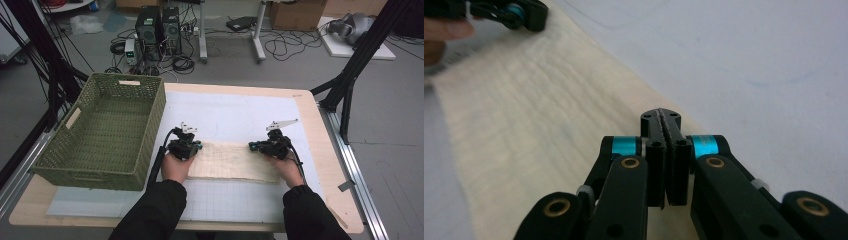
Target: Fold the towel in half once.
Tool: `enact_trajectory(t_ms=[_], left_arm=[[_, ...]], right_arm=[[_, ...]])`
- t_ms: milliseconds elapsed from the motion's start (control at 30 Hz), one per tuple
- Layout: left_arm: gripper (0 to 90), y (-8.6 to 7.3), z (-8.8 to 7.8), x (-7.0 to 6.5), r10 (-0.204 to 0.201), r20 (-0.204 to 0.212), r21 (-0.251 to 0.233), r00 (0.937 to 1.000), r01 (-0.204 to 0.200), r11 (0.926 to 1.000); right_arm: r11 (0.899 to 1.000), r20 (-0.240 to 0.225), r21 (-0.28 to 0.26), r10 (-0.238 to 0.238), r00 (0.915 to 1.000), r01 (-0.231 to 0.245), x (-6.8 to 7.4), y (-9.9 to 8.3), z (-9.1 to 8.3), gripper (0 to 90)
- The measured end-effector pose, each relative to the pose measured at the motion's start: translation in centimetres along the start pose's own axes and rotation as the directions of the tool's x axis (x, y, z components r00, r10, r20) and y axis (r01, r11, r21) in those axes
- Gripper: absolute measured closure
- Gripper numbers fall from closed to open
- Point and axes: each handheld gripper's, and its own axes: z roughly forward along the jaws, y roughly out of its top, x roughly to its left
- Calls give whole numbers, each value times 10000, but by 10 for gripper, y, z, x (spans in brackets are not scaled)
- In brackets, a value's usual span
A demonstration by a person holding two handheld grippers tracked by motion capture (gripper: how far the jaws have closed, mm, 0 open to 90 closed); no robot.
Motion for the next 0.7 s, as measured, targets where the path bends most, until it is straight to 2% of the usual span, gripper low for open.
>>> enact_trajectory(t_ms=[67, 133, 300, 500, 600, 700], left_arm=[[896, 0, 0, 0, 126, -139, -60, 9998, -127, 9999], [896, -1, 0, 0, 222, -240, -92, 9995, -224, 9997], [896, -2, 0, 2, 223, -267, -140, 9994, -227, 9996], [895, -2, 0, 3, 194, -239, -149, 9995, -197, 9997], [895, -2, 0, 3, 214, -233, -184, 9995, -219, 9996], [890, -2, -1, 4, 243, -163, -164, 9996, -245, 9996]], right_arm=[[9996, 51, 286, 48, 10000, -50, -4, -4, 2, 894], [9993, 214, 352, 72, 9997, -79, -7, -8, -1, 894], [9988, 492, 38, 492, 9976, -494, -19, -24, -18, 894], [9973, 786, -224, 711, 9944, -696, -31, -39, -37, 887], [9986, 1013, -190, 501, 9936, -484, -31, -41, -42, 849], [9994, 1000, -274, 231, 9947, -205, -26, -40, -43, 786]])
